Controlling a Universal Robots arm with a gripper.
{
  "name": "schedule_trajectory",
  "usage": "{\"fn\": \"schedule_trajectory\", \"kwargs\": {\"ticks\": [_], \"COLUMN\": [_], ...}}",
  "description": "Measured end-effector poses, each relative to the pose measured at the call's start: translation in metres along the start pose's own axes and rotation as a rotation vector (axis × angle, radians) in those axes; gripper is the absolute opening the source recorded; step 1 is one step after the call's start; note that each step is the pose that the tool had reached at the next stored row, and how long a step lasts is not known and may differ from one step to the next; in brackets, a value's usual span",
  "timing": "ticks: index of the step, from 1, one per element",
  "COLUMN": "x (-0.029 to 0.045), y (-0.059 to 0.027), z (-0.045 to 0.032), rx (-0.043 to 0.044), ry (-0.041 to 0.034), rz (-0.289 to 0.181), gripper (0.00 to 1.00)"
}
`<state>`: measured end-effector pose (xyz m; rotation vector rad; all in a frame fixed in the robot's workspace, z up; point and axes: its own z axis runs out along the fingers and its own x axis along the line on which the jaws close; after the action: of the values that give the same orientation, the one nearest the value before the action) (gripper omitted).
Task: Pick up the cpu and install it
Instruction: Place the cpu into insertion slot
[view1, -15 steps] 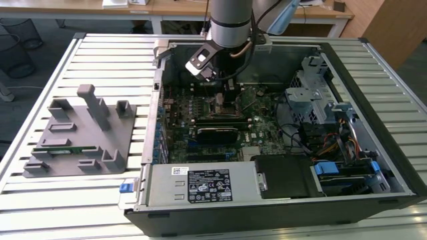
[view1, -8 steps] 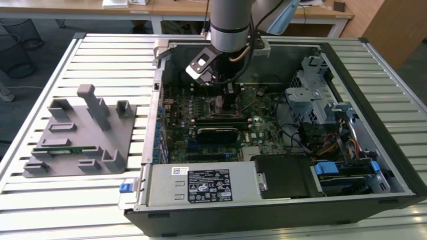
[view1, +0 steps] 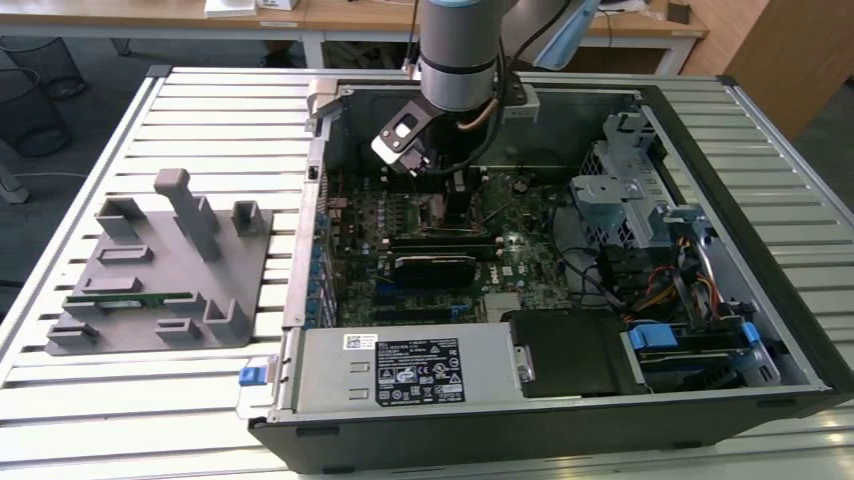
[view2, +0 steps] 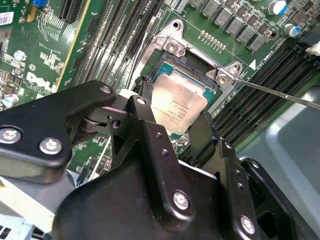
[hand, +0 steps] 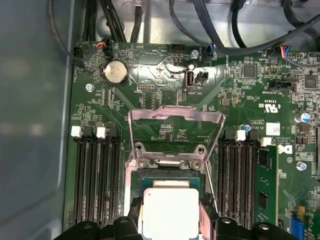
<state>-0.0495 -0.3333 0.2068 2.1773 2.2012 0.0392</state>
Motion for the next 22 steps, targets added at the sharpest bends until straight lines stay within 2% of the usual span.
{"fn": "schedule_trajectory", "kwargs": {"ticks": [8, 22], "x": [0.0001, 0.0001], "y": [-0.0004, -0.0008], "z": [0.0073, 0.0136], "rx": [0.0001, 0.0006], "ry": [-0.0003, -0.0005], "rz": [0.010, 0.015], "gripper": [0.53, 0.53]}}
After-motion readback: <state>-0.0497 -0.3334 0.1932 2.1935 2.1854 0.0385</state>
